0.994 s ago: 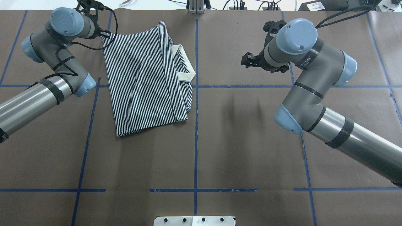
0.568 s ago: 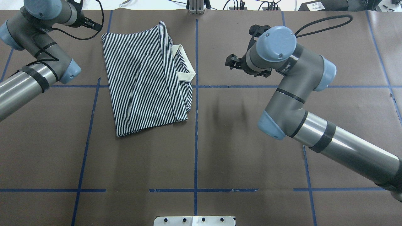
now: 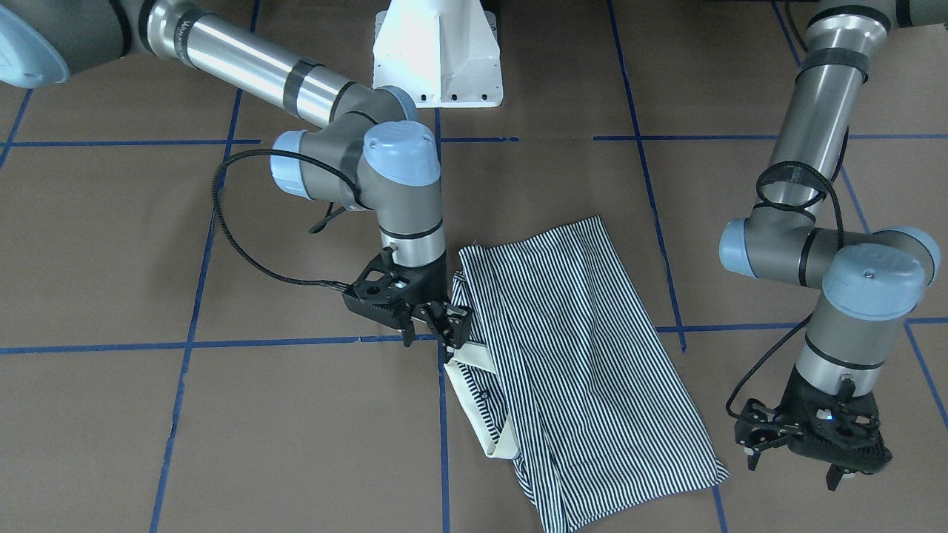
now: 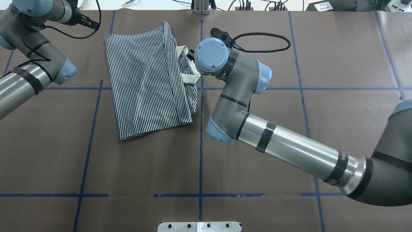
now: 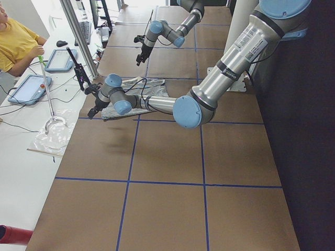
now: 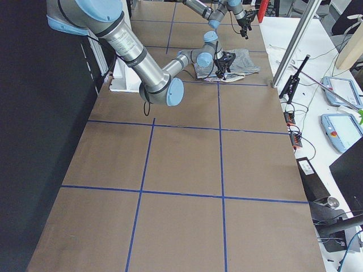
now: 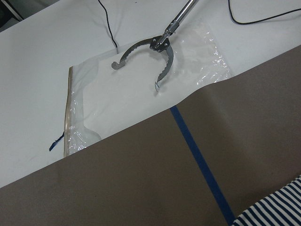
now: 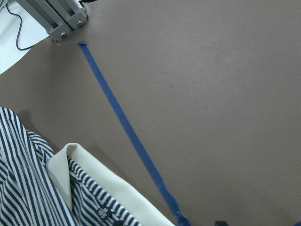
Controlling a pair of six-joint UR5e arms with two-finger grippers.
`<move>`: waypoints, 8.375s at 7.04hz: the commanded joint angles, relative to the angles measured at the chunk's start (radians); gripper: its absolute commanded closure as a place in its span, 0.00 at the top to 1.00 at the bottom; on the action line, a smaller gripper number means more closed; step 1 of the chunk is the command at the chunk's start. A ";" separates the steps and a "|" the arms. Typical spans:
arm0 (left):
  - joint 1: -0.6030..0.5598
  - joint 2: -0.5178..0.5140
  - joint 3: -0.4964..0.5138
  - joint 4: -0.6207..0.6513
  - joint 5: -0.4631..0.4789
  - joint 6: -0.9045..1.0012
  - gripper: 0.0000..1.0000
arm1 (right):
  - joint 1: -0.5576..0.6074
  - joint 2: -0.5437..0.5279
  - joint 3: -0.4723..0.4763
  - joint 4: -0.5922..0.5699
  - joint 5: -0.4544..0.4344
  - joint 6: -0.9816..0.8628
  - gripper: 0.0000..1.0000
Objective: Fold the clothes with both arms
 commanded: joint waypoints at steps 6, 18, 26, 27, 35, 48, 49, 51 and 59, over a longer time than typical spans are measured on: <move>0.000 0.010 -0.018 0.001 -0.001 -0.002 1.00 | -0.044 0.085 -0.185 0.041 -0.058 0.027 0.13; 0.012 0.052 -0.105 0.001 -0.005 -0.003 1.00 | -0.149 -0.487 0.482 -0.060 -0.132 -0.087 0.99; 0.020 0.082 -0.142 0.001 -0.007 -0.003 1.00 | -0.391 -0.414 0.713 -0.437 -0.304 -0.456 0.99; 0.020 0.091 -0.143 0.001 -0.007 -0.003 1.00 | -0.428 -0.408 0.702 -0.442 -0.360 -0.557 0.79; 0.020 0.113 -0.160 0.001 -0.042 -0.003 1.00 | -0.443 -0.360 0.590 -0.349 -0.389 -0.817 0.46; 0.027 0.118 -0.162 -0.002 -0.042 -0.003 1.00 | -0.442 -0.366 0.610 -0.392 -0.385 -0.854 0.36; 0.029 0.118 -0.162 -0.002 -0.042 -0.005 1.00 | -0.442 -0.366 0.610 -0.392 -0.385 -0.854 0.14; 0.029 0.118 -0.163 -0.002 -0.042 -0.005 1.00 | -0.439 -0.369 0.611 -0.392 -0.389 -0.828 0.00; 0.036 0.118 -0.165 -0.002 -0.042 -0.005 1.00 | -0.479 -0.567 0.771 -0.392 -0.408 -0.582 0.99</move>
